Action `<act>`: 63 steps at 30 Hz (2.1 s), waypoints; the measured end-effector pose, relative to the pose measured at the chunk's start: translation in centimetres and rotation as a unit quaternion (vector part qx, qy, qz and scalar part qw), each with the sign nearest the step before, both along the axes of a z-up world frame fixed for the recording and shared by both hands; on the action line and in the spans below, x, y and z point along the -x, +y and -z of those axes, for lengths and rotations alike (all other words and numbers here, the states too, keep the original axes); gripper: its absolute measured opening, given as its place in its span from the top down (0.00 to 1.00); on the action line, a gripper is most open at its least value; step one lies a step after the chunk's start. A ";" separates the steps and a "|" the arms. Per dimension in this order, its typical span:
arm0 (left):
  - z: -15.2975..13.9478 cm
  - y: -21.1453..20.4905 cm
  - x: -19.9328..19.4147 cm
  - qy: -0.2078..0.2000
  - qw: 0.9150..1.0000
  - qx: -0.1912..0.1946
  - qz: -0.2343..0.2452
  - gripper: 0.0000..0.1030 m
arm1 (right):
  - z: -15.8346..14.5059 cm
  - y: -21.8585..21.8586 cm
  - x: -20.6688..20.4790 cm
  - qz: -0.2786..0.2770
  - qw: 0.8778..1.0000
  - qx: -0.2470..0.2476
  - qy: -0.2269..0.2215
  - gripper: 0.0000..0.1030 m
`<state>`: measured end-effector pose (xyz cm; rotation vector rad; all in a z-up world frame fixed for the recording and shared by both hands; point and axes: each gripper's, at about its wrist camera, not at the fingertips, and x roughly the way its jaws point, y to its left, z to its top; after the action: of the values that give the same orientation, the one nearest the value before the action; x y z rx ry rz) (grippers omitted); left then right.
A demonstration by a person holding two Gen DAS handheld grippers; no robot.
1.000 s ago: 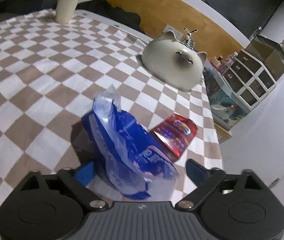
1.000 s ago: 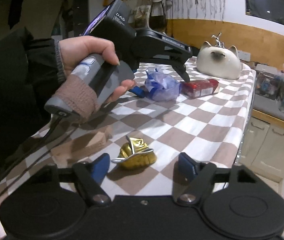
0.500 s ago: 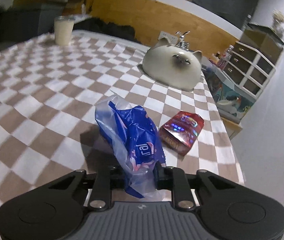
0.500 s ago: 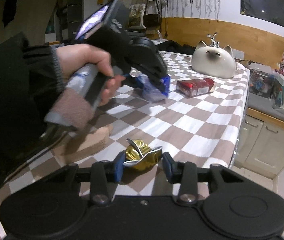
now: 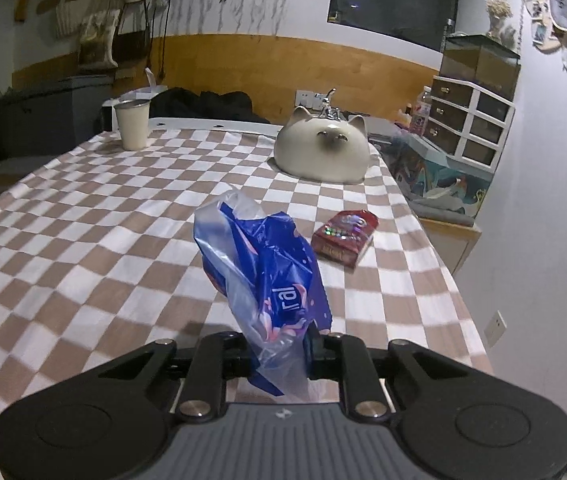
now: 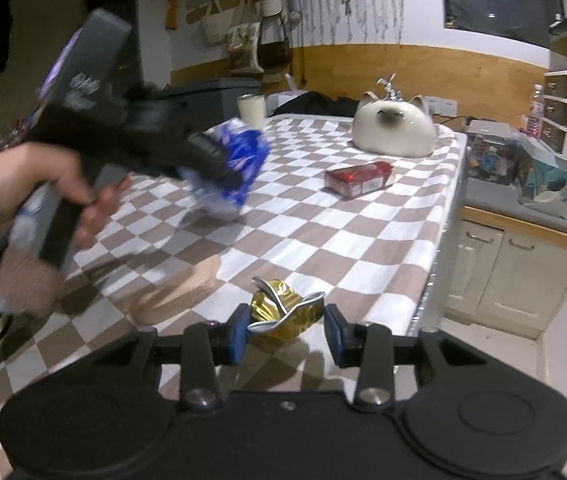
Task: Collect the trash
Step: 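Close the left tool on the blue plastic bag while the right tool approaches the gold foil, then close the right tool on the gold foil wrapper and lift it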
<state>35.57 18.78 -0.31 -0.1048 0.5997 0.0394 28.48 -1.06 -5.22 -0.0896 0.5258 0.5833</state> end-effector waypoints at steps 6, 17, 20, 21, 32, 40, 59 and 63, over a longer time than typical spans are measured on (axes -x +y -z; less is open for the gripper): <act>-1.3 -1.4 4.3 -0.019 1.000 -0.018 0.003 0.80 | -1.3 -2.1 1.0 0.023 1.000 -0.019 -0.007 0.65; -2.1 -4.3 11.7 -0.049 0.998 -0.026 0.021 0.80 | -1.9 -4.2 3.8 0.022 0.999 -0.042 -0.019 0.68; -1.8 -4.6 13.2 -0.051 0.998 -0.021 0.022 0.80 | -1.7 -4.0 4.7 0.007 0.999 -0.042 -0.019 0.68; -1.7 -4.7 13.6 -0.051 0.998 -0.022 0.020 0.80 | -1.7 -3.9 5.0 0.004 0.999 -0.042 -0.019 0.69; 0.8 -5.1 17.6 -0.040 0.999 -0.008 0.010 0.80 | -0.7 -3.4 7.5 -0.037 0.999 -0.035 -0.008 0.68; 2.2 -4.3 18.7 -0.033 0.999 0.005 0.003 0.80 | 2.2 -1.2 8.6 -0.060 0.998 0.006 0.000 0.46; 2.7 -5.2 19.8 -0.042 0.999 -0.001 0.006 0.80 | 1.8 -0.9 8.5 -0.049 0.998 0.005 -0.027 0.55; 2.3 -6.8 20.1 -0.047 0.999 -0.004 0.018 0.80 | 1.0 -2.3 8.9 -0.034 0.999 -0.001 -0.036 0.55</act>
<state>15.50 11.96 -2.57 -0.0875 0.5064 0.0024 19.54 -3.37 -6.17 -0.1261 0.4525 0.6443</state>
